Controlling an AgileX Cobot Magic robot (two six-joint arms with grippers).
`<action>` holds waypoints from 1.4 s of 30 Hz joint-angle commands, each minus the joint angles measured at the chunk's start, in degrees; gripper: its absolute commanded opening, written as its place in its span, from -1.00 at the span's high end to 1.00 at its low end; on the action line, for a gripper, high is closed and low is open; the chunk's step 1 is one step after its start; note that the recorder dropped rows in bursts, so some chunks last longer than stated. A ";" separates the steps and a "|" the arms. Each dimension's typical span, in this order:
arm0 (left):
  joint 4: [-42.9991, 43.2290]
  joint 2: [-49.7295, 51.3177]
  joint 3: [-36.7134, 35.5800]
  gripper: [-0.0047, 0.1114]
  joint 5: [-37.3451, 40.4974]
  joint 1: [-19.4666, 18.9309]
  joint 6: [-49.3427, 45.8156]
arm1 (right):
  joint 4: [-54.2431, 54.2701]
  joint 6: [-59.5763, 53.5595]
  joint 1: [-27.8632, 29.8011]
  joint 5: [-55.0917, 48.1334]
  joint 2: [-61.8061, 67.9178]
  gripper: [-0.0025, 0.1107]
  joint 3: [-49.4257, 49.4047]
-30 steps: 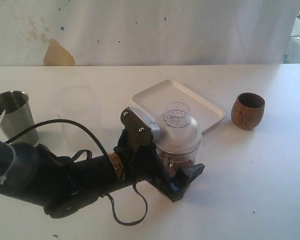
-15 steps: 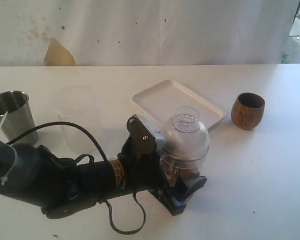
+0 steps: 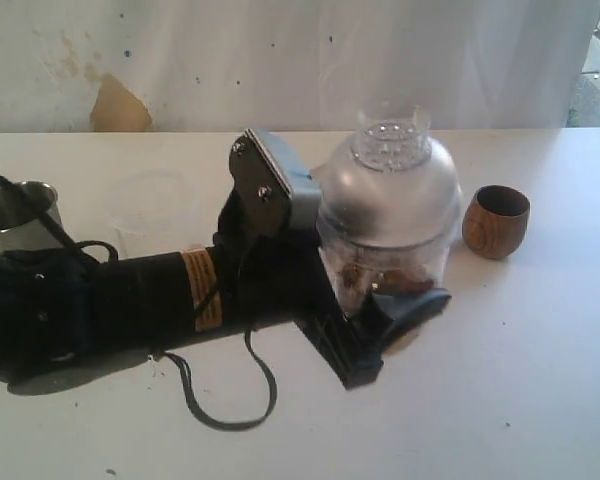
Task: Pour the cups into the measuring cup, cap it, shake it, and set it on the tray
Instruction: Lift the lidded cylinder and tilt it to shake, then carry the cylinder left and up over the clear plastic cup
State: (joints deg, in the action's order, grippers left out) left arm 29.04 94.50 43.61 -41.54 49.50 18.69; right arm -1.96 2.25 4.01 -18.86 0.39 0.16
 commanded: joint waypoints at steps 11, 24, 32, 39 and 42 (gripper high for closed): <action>20.50 -1.89 3.87 0.92 -2.62 -6.86 17.80 | -0.15 -0.07 -0.29 0.43 -0.39 0.96 -0.16; 0.74 -1.08 4.16 0.92 6.12 -11.19 10.79 | -0.15 -0.07 -0.29 0.43 -0.39 0.96 -0.16; -4.57 -3.22 1.95 0.92 8.95 -11.59 4.66 | -0.15 -0.07 -0.29 0.43 -0.39 0.96 -0.16; -6.89 -4.53 1.29 0.92 12.54 -10.17 1.97 | -0.15 -0.07 -0.29 0.43 -0.39 0.96 -0.16; 16.44 -6.69 -0.43 0.92 -0.88 -9.32 15.64 | -0.15 -0.07 -0.29 0.43 -0.39 0.96 -0.16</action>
State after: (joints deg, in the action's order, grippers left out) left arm 34.41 90.75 43.60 -31.47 39.92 27.31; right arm -1.96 2.25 4.01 -18.96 0.39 0.16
